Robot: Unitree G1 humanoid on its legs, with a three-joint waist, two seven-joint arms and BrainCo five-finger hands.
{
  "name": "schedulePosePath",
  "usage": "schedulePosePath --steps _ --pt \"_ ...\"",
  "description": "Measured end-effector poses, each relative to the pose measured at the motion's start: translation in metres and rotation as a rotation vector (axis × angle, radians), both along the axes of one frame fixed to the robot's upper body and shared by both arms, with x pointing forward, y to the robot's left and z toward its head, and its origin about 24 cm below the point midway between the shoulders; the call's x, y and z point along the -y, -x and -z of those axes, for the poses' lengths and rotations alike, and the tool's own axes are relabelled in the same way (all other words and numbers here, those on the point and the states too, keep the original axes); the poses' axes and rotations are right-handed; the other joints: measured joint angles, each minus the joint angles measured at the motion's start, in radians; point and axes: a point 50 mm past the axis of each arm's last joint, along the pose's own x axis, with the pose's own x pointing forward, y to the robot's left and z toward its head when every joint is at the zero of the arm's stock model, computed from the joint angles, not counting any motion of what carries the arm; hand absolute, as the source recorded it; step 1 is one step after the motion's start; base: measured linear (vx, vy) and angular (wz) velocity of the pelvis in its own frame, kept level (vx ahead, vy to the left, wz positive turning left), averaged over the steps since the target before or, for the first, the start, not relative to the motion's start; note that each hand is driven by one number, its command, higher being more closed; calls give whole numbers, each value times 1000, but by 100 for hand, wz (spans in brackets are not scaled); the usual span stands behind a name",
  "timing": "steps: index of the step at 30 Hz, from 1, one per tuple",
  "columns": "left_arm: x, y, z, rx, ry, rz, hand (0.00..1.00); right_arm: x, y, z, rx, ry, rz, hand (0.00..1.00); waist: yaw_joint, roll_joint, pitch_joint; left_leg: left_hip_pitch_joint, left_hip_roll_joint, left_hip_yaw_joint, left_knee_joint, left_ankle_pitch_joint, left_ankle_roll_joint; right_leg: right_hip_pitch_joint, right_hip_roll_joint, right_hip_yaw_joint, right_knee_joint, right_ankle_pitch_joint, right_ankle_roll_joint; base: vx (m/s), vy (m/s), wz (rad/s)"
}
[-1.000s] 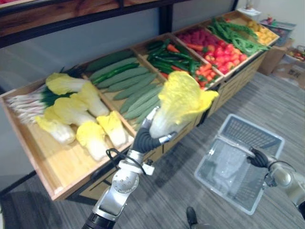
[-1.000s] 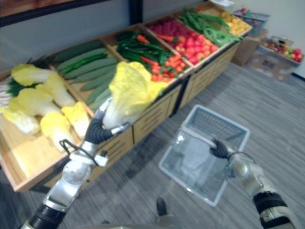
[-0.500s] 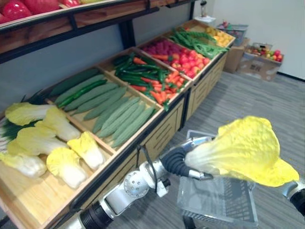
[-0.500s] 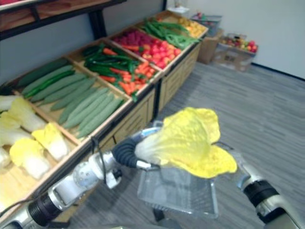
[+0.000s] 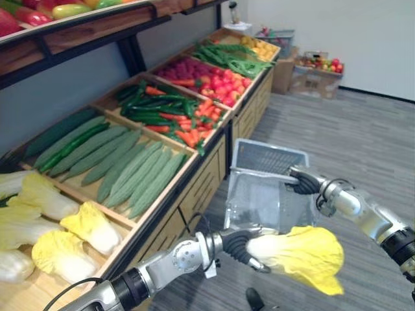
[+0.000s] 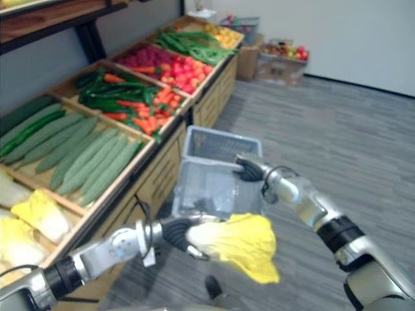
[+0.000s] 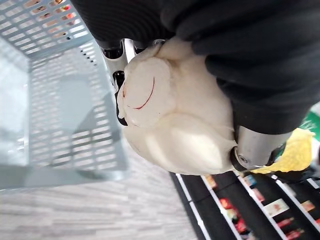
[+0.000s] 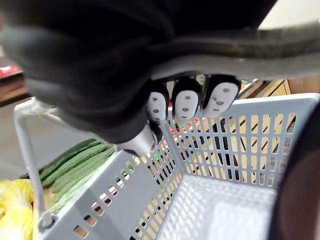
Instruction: Pick vegetable in the basket
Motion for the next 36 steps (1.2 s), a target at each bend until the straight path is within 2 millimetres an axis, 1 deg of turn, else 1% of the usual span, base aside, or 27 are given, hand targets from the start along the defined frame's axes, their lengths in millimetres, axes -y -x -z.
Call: schedulePosePath --steps 2,3,4,5,6,8,13,16,19,20,23,31,33,35,36 --pt "-2 -2 5 5 -28 -9 100 -4 1 -2 -1 -17 -18 100 0 -1 0 0 5 10 6 -11 -10 -2 2 3 -5 -7 -4 -77 -21 -19" --pt "-3 -5 10 17 -61 -18 100 -10 4 -1 -19 -27 -48 100 -6 0 1 1 13 13 14 -14 -15 -2 5 1 -8 -9 -7 -59 -21 -10" --pt "-3 -5 10 17 -61 -18 100 -10 4 -1 -19 -27 -48 100 -6 0 1 1 13 13 14 -14 -15 -2 5 1 -8 -9 -7 -57 -20 -7" --pt "-1 -8 15 29 -84 -31 100 -16 8 2 -56 -31 -86 100 -8 -1 1 2 17 16 16 -14 -16 -1 7 -1 -10 -6 -3 0 0 0" --pt "0 -9 17 30 -88 -35 100 -18 9 3 -64 -27 -99 100 -9 -2 2 2 17 16 16 -14 -15 -1 7 -2 -11 -4 0 0 0 0" --pt "0 -14 22 36 -113 -52 100 -25 14 7 -97 -6 -147 100 -12 -8 6 2 18 18 17 -12 -12 -1 7 -3 -13 0 -6 0 0 0" --pt "-1 -23 28 51 -131 -109 100 -32 19 10 -146 5 -199 100 -12 -12 8 5 16 21 14 -15 -14 0 8 -4 -8 1 -7 -12 27 0" --pt "-6 -33 30 62 -137 -178 100 -39 20 9 -170 8 -243 100 -12 -18 13 17 16 36 13 -16 -14 1 15 0 1 1 -7 -41 22 -10" --pt "-14 -46 24 93 -120 -258 100 -49 26 6 -184 -25 -291 100 -17 -30 27 18 15 37 14 -17 -15 1 15 1 3 0 -8 -83 -4 -2" --pt "-18 -50 24 98 -120 -286 0 -51 28 7 -197 -15 -310 100 -17 -34 29 17 15 38 14 -17 -15 0 15 1 3 -2 -10 -96 -22 1" --pt "-23 -55 29 117 -159 -327 0 -55 33 8 -230 -18 -345 100 -17 -33 33 17 16 38 16 -18 -15 0 15 0 3 -5 -14 -85 -26 0" --pt "-19 -59 39 132 -209 -360 0 -52 34 12 -256 0 -340 100 -15 -35 58 11 18 33 24 -18 -15 -2 12 -7 5 -5 -15 -81 -22 2" --pt "-18 -60 38 132 -207 -368 0 -52 34 12 -254 0 -337 100 -12 -35 59 -1 20 25 28 -19 -13 -9 7 -16 5 -5 -15 -59 -16 13" --pt "-16 -64 33 143 -185 -382 0 -49 33 11 -251 -2 -328 100 -8 -35 60 -19 20 5 31 -19 -12 -16 0 -31 7 -5 -15 -61 -19 22" --pt "-15 -65 30 151 -180 -381 0 -48 34 12 -253 -8 -320 100 0 -35 61 -19 21 1 31 -18 -12 -15 -1 -38 13 -5 -15 -70 -16 24"
